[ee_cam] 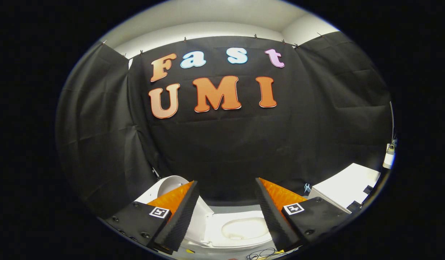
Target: Open the toilet lid.
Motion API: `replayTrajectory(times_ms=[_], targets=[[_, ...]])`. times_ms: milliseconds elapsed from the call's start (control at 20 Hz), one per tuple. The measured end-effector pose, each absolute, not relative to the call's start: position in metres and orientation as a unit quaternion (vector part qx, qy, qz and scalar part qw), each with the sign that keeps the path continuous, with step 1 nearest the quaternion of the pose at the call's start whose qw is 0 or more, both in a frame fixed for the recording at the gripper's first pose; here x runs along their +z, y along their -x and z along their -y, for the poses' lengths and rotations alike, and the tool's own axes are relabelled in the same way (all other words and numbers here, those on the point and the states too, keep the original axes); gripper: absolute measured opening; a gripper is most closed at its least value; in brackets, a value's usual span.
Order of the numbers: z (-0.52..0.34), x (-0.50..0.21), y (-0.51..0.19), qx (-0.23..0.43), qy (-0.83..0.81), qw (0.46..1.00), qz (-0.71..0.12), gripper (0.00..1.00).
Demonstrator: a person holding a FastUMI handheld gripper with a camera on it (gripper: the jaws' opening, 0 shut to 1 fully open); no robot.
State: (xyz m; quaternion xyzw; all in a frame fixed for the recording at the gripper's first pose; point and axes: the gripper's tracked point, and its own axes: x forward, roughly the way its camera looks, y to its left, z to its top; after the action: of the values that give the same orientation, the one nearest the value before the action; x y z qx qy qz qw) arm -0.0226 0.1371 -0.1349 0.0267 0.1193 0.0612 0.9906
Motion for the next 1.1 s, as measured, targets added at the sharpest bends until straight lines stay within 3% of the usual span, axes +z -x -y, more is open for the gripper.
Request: replayTrajectory(times_ms=[1100], targets=[[-0.1361,-0.1327,0.024,0.059,-0.025,0.991,-0.119,0.99]])
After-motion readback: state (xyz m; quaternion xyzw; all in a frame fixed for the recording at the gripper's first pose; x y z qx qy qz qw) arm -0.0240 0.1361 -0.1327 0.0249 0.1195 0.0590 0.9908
